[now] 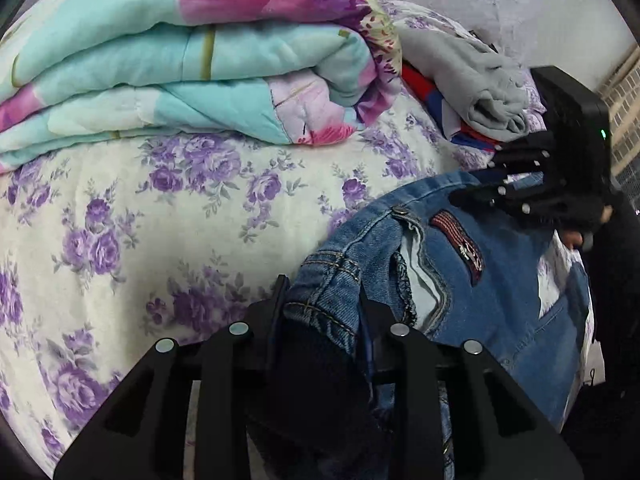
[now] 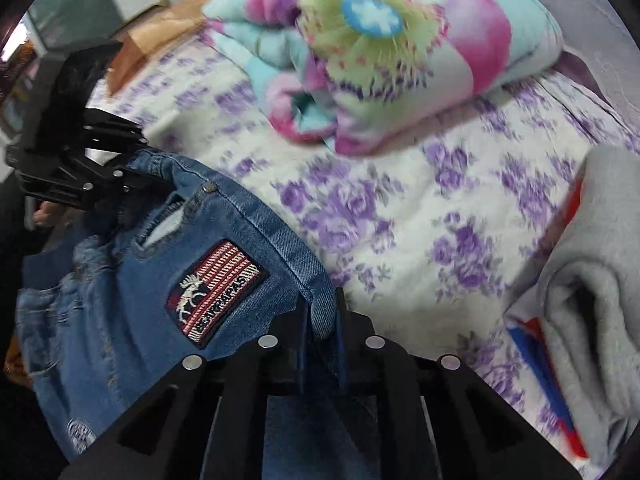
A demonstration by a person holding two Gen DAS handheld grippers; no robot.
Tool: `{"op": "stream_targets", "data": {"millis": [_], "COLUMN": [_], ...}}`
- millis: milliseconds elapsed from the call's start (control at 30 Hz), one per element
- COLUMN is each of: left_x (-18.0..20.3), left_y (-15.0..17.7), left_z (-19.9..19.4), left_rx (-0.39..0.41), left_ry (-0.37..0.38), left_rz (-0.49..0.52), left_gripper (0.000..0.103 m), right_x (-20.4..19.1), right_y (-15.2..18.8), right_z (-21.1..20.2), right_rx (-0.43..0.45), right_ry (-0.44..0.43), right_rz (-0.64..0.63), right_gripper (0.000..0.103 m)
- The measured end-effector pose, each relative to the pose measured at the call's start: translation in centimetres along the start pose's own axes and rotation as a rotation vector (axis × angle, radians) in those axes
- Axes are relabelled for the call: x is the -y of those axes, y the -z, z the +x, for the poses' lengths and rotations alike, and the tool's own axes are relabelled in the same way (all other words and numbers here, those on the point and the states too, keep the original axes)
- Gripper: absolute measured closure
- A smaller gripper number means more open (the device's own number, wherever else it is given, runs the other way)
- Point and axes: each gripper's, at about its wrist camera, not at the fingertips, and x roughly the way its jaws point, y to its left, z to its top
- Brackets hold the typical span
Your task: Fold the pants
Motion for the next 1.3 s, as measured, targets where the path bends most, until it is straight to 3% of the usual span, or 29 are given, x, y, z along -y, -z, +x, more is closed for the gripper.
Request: {"op": "stream_targets", "data": {"millis": [67, 200, 367, 467, 567, 667, 733, 800, 833, 867, 900, 1000, 1067, 1133, 1200, 1300], "left_x": [0.7, 3.7, 8.7, 10.5, 9.7, 9.1, 9.0, 9.3, 9.3, 9.1, 8.8, 9.1, 10.9, 13.4, 15.1, 17.0], "left_y": [0.3, 2.0, 8.3, 13.4, 16.9, 19.0, 20.2, 21.1, 21.7, 22.2, 22.4, 23.2, 22.7, 21.4, 20.5, 19.9], "left_z": [-1.9, -8.2, -13.5, -14.1, -12.5, -10.2, -10.3, -11.4, -12.3, -13.4, -14.2, -18.7, -20.2, -19.7, -17.8, -13.0], "left_rx": [0.038, 0.131, 0.17, 0.127, 0.053, 0.002, 0.007, 0.02, 0.029, 0.04, 0.049, 0.154, 0.238, 0.277, 0.259, 0.2], "left_ry": [0.018, 0.075, 0.092, 0.101, 0.118, 0.148, 0.163, 0.139, 0.132, 0.125, 0.123, 0.13, 0.067, 0.013, 0.026, 0.09], "left_rz": [0.013, 0.09, 0.242, 0.301, 0.289, 0.268, 0.265, 0.276, 0.281, 0.271, 0.254, 0.18, 0.135, 0.02, -0.064, -0.171], "left_gripper": [0.074, 0.074, 0.074, 0.074, 0.074, 0.072, 0.072, 0.064, 0.055, 0.041, 0.035, 0.034, 0.034, 0.034, 0.036, 0.067], "right_x": [-1.0, -3.6, -13.1, -18.0, -22.2, -22.5, -21.9, -21.3, -21.2, -21.2, -21.2, -21.9, -22.1, -22.0, -22.2, -22.5], "right_y": [0.0, 2.1, 10.5, 14.7, 18.7, 20.3, 20.6, 20.5, 20.5, 20.5, 20.4, 20.4, 20.7, 21.2, 21.6, 22.5], "right_z": [-2.2, -10.5, -16.9, -16.6, -12.6, -7.8, -6.7, -6.6, -6.7, -6.8, -6.6, -6.3, -6.1, -6.3, -6.6, -7.5], "right_rx": [0.035, 0.15, 0.196, 0.173, 0.111, 0.051, 0.064, 0.086, 0.093, 0.096, 0.097, 0.103, 0.114, 0.123, 0.133, 0.15], "right_ry": [0.007, -0.036, -0.013, -0.016, -0.013, -0.013, -0.03, -0.046, -0.048, -0.046, -0.038, -0.011, 0.004, 0.005, 0.001, -0.004], "right_rz": [0.001, -0.011, -0.07, -0.064, -0.021, 0.088, 0.163, 0.218, 0.23, 0.233, 0.228, 0.21, 0.199, 0.201, 0.203, 0.2], "right_gripper": [0.092, 0.092, 0.092, 0.092, 0.092, 0.092, 0.092, 0.092, 0.092, 0.092, 0.092, 0.092, 0.092, 0.092, 0.091, 0.087]}}
